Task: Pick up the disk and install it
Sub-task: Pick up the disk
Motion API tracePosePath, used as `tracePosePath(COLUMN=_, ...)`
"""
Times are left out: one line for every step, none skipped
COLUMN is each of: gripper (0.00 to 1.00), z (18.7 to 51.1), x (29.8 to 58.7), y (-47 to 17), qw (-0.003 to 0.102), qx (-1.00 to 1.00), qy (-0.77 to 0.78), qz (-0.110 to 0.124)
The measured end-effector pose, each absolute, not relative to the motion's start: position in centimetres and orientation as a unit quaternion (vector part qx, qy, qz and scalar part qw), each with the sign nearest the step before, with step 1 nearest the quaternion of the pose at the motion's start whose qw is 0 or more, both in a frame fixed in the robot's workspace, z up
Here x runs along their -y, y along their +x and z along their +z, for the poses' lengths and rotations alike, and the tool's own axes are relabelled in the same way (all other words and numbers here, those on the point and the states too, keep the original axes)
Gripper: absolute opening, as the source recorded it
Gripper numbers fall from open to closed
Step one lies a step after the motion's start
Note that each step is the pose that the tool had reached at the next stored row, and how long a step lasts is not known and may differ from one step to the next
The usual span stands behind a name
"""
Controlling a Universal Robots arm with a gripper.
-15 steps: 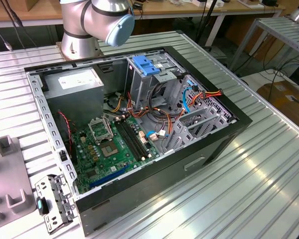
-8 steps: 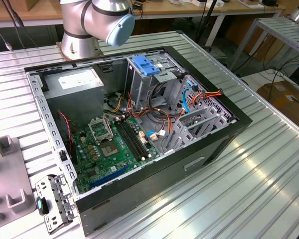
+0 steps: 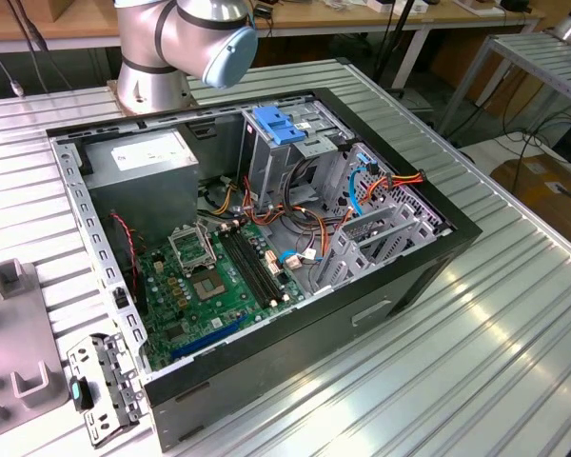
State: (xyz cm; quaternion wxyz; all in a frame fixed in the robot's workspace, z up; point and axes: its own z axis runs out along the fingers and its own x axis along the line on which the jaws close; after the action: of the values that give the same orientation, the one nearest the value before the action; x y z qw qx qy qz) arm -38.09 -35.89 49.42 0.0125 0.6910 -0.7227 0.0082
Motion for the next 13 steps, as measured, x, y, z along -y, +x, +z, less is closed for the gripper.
tracePosePath(gripper=0.37, z=49.42, x=35.89, y=-38.08, qw=0.012, qx=0.723, qy=0.691, qz=0.008)
tracePosePath(gripper=0.37, z=49.43, x=35.89, y=-38.07, qw=0.012, qx=0.723, qy=0.691, qz=0.008)
tracePosePath(gripper=0.37, z=49.42, x=35.89, y=-38.06, qw=0.012, qx=0.723, qy=0.691, qz=0.008)
tracePosePath(gripper=0.37, z=49.42, x=35.89, y=-38.05, qw=0.012, qx=0.723, qy=0.691, qz=0.008)
tracePosePath(gripper=0.37, z=49.42, x=35.89, y=-38.05, qw=0.012, qx=0.723, qy=0.691, qz=0.008)
tracePosePath(gripper=0.37, z=49.42, x=35.89, y=-38.05, qw=0.012, qx=0.723, qy=0.691, qz=0.008)
tracePosePath(gripper=0.37, z=49.43, x=35.89, y=-38.05, qw=0.012, qx=0.723, qy=0.691, qz=0.008)
tracePosePath(gripper=0.37, z=49.43, x=35.89, y=-38.04, qw=0.012, qx=0.723, qy=0.691, qz=0.008)
tracePosePath(gripper=0.37, z=49.42, x=35.89, y=-38.04, qw=0.012, qx=0.723, qy=0.691, qz=0.008)
tracePosePath(gripper=0.37, z=49.42, x=35.89, y=-38.04, qw=0.012, qx=0.723, qy=0.691, qz=0.008)
tracePosePath(gripper=0.37, z=49.43, x=35.94, y=-38.03, qw=0.013, qx=0.723, qy=0.691, qz=0.008)
tracePosePath(gripper=0.37, z=49.42, x=36.03, y=-38.02, qw=0.012, qx=0.723, qy=0.691, qz=0.008)
tracePosePath(gripper=0.37, z=49.42, x=36.08, y=-38.00, qw=0.012, qx=0.723, qy=0.691, qz=0.008)
